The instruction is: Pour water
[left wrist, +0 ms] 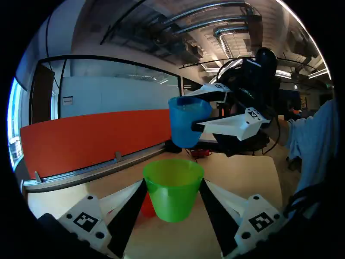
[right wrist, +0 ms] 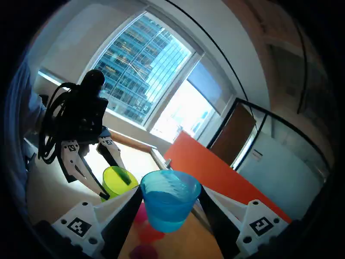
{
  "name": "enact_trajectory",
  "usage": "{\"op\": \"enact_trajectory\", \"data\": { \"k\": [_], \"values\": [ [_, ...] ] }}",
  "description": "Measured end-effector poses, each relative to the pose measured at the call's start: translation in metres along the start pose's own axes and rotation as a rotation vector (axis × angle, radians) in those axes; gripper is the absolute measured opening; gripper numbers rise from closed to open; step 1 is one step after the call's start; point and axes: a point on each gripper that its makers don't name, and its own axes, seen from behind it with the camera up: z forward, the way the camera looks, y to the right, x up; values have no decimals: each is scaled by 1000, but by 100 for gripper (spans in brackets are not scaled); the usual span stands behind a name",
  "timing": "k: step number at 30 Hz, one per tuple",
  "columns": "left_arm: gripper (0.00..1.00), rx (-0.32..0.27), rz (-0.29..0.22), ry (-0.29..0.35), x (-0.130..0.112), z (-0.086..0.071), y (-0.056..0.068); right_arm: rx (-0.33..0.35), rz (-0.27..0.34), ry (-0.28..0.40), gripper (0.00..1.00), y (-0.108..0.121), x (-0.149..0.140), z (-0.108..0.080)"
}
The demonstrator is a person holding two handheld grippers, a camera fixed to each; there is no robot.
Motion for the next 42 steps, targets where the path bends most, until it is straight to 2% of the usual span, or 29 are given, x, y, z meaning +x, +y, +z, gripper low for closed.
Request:
{"op": "enact_trajectory", "data": {
  "k": [12, 27, 35, 42],
  "values": [
    [85, -22, 0, 0, 0, 3, 6, -27, -212, -8, 92, 19, 11, 7],
    [85, -39, 8, 2, 1, 5, 14, -58, -431, -2, 92, 34, 30, 18],
    [84, -49, 3, 13, 6, 5, 17, -63, -529, -15, 92, 39, 34, 23],
    [85, -54, 0, 17, 7, 6, 19, -71, -584, -18, 92, 42, 37, 26]
  ]
}}
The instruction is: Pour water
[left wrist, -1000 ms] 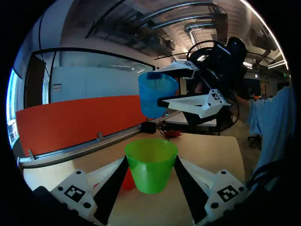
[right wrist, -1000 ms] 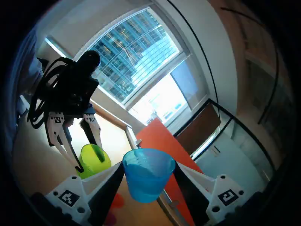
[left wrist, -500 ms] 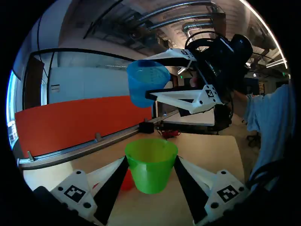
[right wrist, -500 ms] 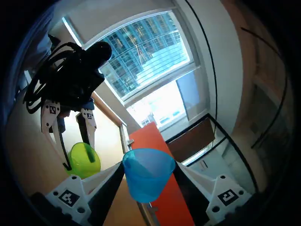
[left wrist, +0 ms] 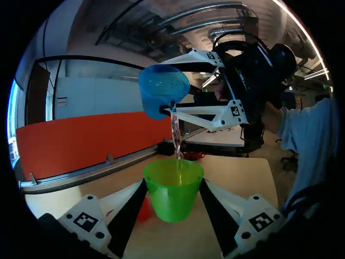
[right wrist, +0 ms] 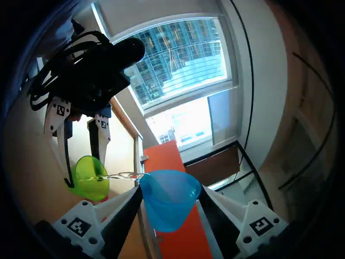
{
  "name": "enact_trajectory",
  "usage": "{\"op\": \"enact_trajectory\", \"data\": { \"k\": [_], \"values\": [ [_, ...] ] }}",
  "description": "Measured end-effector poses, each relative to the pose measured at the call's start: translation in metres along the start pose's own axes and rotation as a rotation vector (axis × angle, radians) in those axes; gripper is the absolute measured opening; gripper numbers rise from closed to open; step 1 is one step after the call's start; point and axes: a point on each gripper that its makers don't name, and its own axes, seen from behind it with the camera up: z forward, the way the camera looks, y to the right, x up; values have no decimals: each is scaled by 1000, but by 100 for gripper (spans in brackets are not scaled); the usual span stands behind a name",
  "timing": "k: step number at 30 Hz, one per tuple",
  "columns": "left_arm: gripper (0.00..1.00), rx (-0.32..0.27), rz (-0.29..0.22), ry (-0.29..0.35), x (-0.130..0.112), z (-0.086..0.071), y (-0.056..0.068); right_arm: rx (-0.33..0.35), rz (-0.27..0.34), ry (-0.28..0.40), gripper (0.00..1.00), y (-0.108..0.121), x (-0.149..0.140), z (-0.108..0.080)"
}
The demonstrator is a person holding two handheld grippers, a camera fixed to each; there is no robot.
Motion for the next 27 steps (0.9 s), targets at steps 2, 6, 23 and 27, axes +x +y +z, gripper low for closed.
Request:
{"op": "enact_trajectory", "data": {
  "k": [2, 6, 23, 27],
  "values": [
    [85, -2, 0, 0, 0, 0, 1, -3, -10, -1, 92, 1, -1, 1],
    [85, -2, 1, -1, -2, 1, 1, -11, -33, -4, 92, 3, -2, 2],
    [85, -8, 3, -2, -1, 4, 3, -45, -147, -21, 92, 16, -8, 5],
    [85, -9, 1, 0, 0, 4, 4, -53, -168, -20, 92, 19, -8, 5]
  ]
}}
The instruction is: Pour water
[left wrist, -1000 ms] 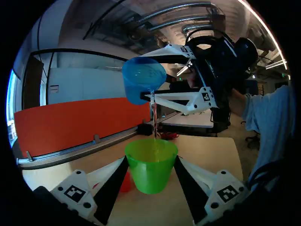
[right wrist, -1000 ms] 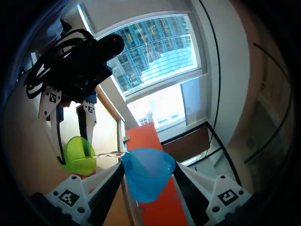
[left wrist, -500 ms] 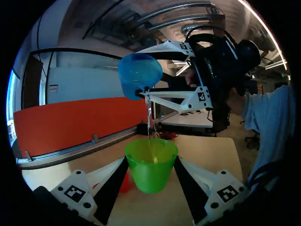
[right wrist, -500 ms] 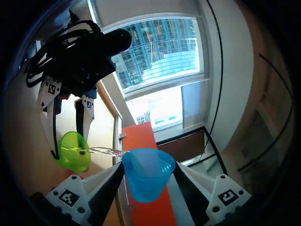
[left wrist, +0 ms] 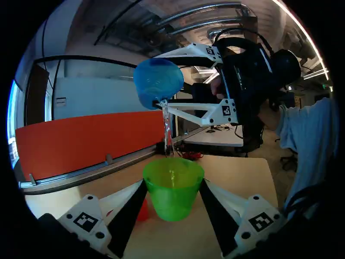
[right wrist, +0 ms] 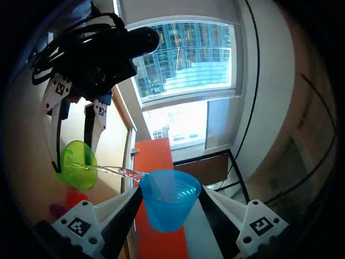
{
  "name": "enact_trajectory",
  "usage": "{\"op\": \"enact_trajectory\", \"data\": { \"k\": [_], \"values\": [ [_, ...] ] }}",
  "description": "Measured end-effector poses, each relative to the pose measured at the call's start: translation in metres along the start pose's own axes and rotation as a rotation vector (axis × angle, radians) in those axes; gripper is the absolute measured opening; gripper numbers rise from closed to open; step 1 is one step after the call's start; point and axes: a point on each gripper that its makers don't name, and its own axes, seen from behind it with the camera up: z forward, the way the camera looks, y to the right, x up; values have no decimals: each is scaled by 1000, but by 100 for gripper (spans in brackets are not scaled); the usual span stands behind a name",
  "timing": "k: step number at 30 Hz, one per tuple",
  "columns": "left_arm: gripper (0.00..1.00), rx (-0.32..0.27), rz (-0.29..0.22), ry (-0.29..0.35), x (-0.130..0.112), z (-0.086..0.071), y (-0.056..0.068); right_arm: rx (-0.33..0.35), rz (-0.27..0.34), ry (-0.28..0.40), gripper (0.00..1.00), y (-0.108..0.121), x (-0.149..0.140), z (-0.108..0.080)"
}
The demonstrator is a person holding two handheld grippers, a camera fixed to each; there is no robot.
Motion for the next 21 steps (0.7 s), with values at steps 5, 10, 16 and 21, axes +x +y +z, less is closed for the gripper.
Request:
{"op": "enact_trajectory", "data": {
  "k": [5, 10, 16, 21],
  "values": [
    [84, -2, -2, 3, 1, 0, 1, -11, -28, 1, 92, 5, 1, 0],
    [85, -1, 0, 4, 1, 0, 2, -25, -57, 2, 92, 12, 3, -1],
    [84, -2, -1, 4, 1, 1, 2, -38, -100, 2, 92, 18, 5, -2],
    [84, -2, -2, 4, 2, 2, 2, -49, -133, 5, 92, 22, 9, -3]
  ]
}}
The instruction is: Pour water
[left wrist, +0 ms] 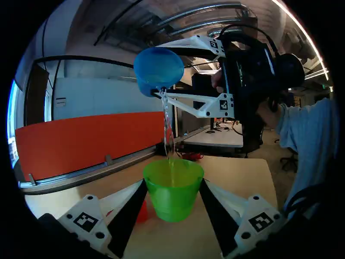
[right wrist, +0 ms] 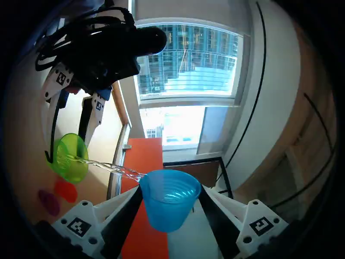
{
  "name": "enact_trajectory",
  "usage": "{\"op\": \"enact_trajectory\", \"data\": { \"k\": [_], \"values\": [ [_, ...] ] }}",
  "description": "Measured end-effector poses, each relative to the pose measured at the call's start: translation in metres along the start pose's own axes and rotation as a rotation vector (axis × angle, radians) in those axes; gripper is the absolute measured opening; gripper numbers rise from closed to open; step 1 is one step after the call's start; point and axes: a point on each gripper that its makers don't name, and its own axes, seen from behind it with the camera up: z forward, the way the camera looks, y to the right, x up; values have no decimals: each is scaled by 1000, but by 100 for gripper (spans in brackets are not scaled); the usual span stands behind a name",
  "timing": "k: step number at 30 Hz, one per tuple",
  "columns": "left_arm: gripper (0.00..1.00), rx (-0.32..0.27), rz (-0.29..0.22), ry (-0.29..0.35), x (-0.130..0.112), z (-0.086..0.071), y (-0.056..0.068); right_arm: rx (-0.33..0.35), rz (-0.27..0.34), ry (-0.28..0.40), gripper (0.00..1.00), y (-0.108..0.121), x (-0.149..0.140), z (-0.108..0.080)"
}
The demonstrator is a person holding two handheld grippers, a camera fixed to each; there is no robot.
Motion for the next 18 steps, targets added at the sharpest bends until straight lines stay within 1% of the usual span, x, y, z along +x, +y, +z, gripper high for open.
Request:
{"op": "enact_trajectory", "data": {
  "k": [9, 18],
  "values": [
    [84, -2, -3, 1, 0, 0, 2, -24, -59, 11, 92, 6, 7, 1],
    [84, -4, -5, 3, 1, 2, 2, -48, -133, 13, 92, 11, 12, 1]
  ]
}}
